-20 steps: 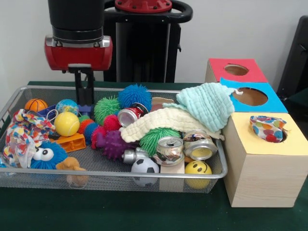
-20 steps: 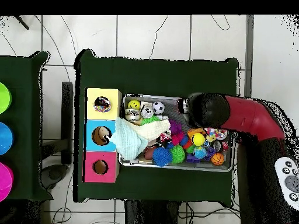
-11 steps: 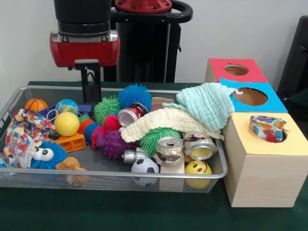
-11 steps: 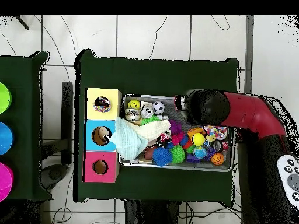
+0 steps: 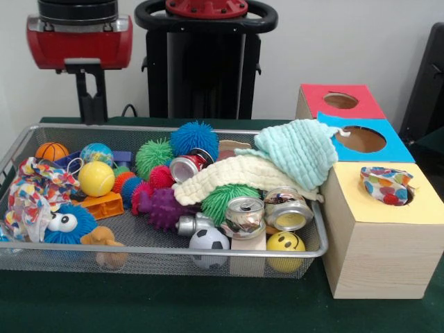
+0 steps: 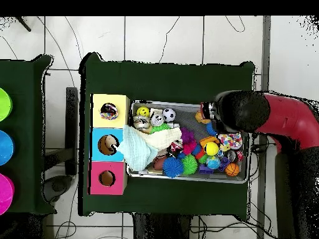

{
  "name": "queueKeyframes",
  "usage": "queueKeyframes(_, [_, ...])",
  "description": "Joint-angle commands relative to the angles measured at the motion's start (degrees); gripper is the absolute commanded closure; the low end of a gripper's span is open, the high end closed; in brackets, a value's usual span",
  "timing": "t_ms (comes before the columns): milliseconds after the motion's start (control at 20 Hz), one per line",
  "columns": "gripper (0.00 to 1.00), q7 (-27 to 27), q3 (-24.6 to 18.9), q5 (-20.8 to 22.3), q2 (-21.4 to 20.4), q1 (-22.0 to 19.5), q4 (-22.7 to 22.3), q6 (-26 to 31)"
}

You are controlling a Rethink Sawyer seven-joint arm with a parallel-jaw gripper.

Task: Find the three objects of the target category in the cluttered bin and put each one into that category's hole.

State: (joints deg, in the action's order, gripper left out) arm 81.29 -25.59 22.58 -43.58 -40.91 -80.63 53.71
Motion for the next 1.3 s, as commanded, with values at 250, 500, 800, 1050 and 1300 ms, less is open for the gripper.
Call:
queueKeyframes(250, [1.0,-17.27,-5.63,5.98,2.63,-3.21,-0.94,-0.64])
queueKeyframes(500, [1.0,-18.04,-6.45,8.06,3.6,-5.41,-0.54,-1.89])
queueKeyframes(800, [1.0,-17.81,-7.58,9.72,5.23,-7.14,-0.11,-2.29])
queueKeyframes(1050, [1.0,-15.36,-8.18,10.86,4.59,-8.24,-2.51,-4.71])
queueKeyframes(1300, [1.0,-13.6,-8.77,11.46,4.35,-8.79,-3.74,-6.23])
